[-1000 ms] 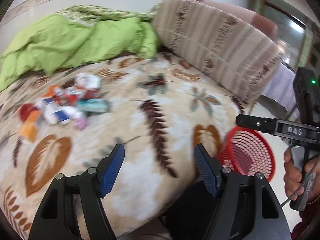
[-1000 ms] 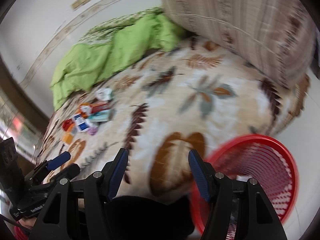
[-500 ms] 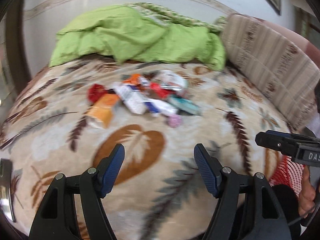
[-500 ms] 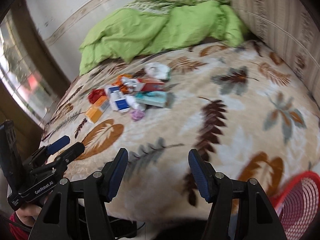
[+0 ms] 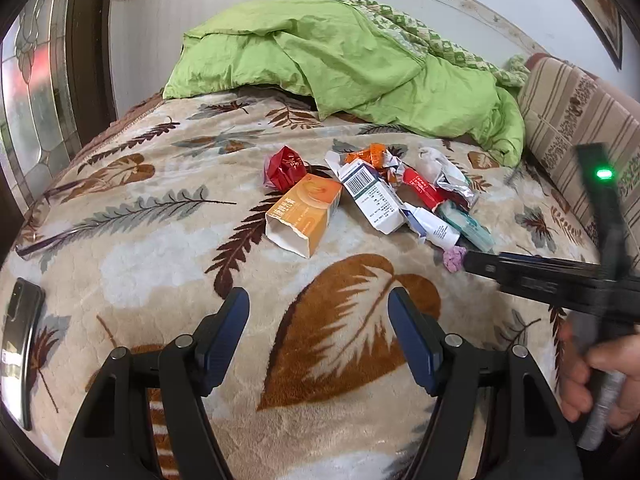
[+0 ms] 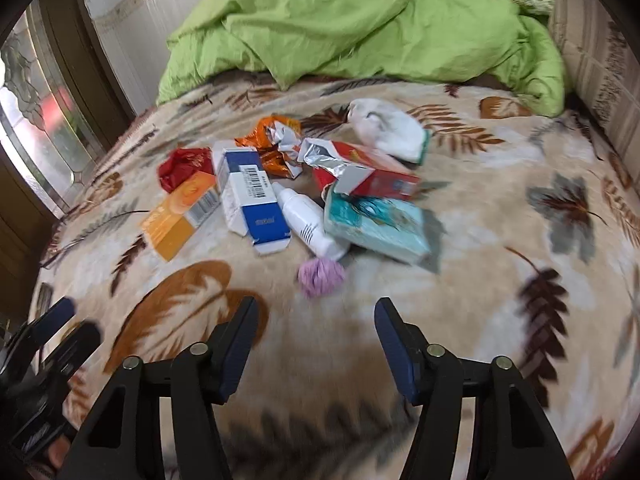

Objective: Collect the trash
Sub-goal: 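Grasp the pink crumpled wrapper with the right tool while the left tool grasps the orange box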

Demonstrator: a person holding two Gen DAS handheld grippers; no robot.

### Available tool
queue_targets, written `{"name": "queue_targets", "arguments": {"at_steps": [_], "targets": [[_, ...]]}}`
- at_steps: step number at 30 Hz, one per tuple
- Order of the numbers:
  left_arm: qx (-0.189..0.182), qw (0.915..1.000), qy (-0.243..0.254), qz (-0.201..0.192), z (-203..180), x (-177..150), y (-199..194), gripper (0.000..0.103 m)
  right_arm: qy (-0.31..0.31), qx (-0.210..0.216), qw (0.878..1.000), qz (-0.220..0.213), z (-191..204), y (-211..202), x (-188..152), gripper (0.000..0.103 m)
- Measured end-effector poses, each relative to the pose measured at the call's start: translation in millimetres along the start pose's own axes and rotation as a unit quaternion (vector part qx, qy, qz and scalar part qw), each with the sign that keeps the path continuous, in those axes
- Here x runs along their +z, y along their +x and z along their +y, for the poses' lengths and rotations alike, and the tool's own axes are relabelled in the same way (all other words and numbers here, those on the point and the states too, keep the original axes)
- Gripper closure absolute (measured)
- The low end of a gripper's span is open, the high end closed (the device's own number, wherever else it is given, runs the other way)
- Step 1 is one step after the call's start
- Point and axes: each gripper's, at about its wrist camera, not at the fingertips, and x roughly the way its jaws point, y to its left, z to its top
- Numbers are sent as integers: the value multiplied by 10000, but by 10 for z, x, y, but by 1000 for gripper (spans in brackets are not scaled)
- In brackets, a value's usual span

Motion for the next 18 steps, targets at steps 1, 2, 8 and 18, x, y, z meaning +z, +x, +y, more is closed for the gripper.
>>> {"name": "queue_targets", "arguments": {"at_steps": [1, 2, 8, 18], "targets": [[4, 10000, -17, -3, 14, 10, 15, 32, -1, -78, 10000, 45, -2, 96, 39, 44], [28, 10000, -21, -12, 22, 27, 26, 32, 31, -134, 9999, 105, -17, 191, 69, 48], [118, 9999, -10, -24, 35, 106, 107, 32, 87, -55, 9996, 255, -70, 424, 90, 70], [101, 9981, -369, 481, 163, 602, 877, 32, 236, 155, 9995, -141, -127, 64, 2, 70]]}}
